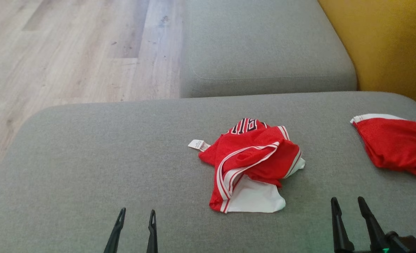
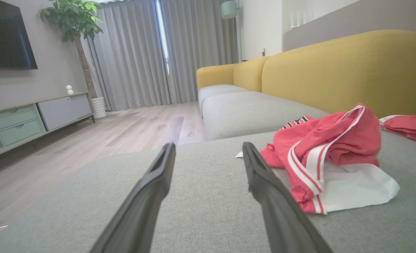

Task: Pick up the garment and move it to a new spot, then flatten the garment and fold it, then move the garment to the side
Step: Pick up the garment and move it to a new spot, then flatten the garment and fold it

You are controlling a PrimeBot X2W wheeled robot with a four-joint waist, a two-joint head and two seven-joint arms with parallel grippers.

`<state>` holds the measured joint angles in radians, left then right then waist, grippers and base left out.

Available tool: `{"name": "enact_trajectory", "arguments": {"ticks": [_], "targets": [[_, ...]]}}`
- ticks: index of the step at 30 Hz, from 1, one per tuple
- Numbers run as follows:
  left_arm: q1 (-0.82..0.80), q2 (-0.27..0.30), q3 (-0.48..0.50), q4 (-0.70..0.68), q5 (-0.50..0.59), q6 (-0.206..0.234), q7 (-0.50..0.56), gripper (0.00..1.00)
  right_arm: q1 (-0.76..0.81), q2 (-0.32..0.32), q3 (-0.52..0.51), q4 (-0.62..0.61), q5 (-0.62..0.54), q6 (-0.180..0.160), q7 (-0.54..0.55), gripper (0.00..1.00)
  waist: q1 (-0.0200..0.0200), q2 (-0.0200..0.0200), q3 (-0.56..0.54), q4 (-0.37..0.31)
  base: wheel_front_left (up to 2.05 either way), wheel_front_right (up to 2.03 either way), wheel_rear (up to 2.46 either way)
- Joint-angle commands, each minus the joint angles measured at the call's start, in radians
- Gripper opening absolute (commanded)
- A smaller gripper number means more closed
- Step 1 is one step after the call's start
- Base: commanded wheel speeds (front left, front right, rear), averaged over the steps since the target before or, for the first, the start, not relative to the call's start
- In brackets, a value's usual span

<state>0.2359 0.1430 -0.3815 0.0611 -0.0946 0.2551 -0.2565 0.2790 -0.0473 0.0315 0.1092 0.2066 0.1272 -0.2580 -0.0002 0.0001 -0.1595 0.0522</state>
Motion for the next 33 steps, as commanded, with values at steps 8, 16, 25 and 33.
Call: {"name": "enact_trajectory", "arguments": {"ticks": [8,16,25,33], "targets": [[-0.019,-0.030,0.058,-0.059,0.035,-0.009,-0.005,1.00,-0.022,-0.004,0.027,-0.031,-0.022,0.003,-0.004,1.00,0.0002,-0.0001,-0.014,0.021,0.00,0.00,0.00],[-0.020,-0.037,0.074,-0.075,0.058,-0.018,-0.005,1.00,-0.023,-0.003,0.036,-0.026,-0.025,0.003,-0.004,1.00,0.0002,-0.0001,-0.009,0.022,0.00,0.00,0.00],[-0.026,-0.046,0.081,-0.103,0.059,-0.036,-0.005,1.00,-0.027,-0.003,0.059,-0.024,-0.049,0.003,-0.004,1.00,0.0002,-0.0001,-0.005,0.019,0.00,0.00,0.00],[-0.025,-0.049,0.087,-0.107,0.061,-0.049,-0.005,1.00,-0.028,-0.003,0.069,-0.025,-0.054,0.003,-0.004,1.00,0.0002,-0.0001,0.000,0.019,0.00,0.00,0.00]]}}
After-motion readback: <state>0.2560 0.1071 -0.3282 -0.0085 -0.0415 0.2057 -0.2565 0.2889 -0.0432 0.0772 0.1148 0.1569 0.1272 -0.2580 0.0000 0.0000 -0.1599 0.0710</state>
